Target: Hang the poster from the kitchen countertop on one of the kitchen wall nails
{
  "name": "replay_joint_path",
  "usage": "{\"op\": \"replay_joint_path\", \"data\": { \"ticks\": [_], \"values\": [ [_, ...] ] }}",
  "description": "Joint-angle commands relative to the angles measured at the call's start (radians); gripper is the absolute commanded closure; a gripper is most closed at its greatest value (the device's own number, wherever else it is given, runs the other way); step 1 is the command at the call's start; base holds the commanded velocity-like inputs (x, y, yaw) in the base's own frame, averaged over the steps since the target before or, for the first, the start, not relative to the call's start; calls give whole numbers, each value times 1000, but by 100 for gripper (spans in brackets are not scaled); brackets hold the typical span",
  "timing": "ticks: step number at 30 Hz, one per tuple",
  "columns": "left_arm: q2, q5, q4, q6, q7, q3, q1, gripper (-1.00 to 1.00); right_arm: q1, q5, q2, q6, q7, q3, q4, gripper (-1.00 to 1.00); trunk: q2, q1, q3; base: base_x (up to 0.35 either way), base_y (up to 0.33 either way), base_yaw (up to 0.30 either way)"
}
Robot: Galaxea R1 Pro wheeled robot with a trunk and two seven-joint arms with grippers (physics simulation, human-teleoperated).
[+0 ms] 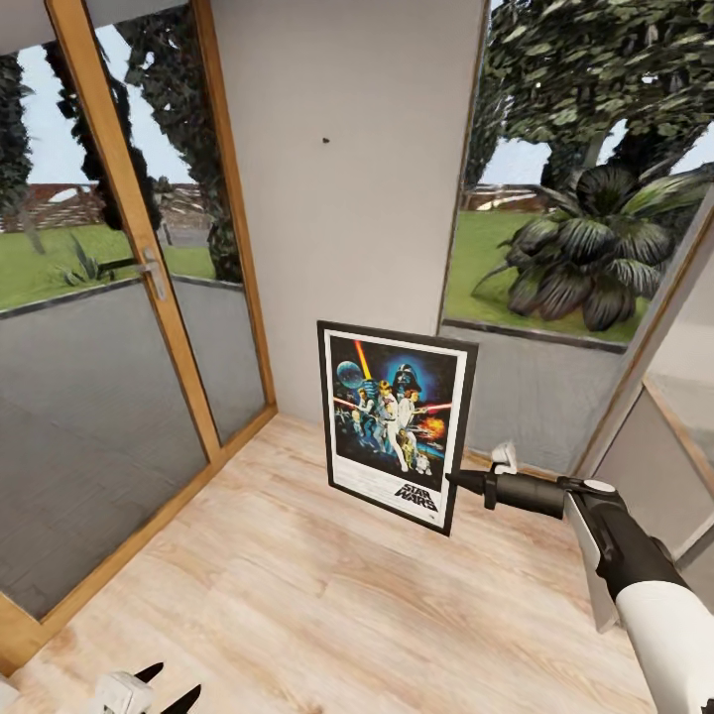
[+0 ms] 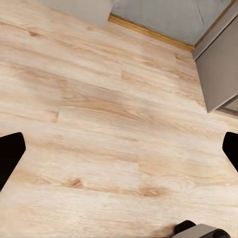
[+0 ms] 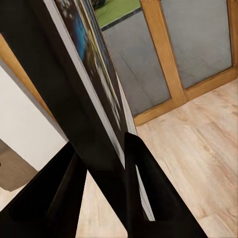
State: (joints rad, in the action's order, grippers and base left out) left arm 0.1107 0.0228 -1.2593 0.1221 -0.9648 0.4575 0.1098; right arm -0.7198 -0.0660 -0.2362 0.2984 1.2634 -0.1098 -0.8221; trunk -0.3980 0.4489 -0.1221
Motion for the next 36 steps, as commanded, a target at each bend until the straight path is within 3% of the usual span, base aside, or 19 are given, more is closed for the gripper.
{"op": "replay_joint_path", "data": {
  "ticks": [1, 16, 27, 36],
  "values": [
    [0, 2, -2, 10, -5, 1, 0, -100, -1, -5, 0, 11, 4, -1, 0, 100, -2, 1, -2, 228, 233, 0],
    [0, 2, -2, 9, -6, 1, 0, -100, -1, -5, 0, 11, 4, -1, 0, 100, -2, 1, 3, 213, 223, -79],
    [0, 2, -2, 9, -6, 1, 0, -100, -1, -5, 0, 12, 4, -1, 0, 100, -2, 1, 15, 27, 108, -231],
    [0, 2, -2, 10, -6, 1, 0, -100, -1, -4, 0, 11, 4, -1, -1, 100, -2, 1, 16, 1, 271, -47]
  ]
}}
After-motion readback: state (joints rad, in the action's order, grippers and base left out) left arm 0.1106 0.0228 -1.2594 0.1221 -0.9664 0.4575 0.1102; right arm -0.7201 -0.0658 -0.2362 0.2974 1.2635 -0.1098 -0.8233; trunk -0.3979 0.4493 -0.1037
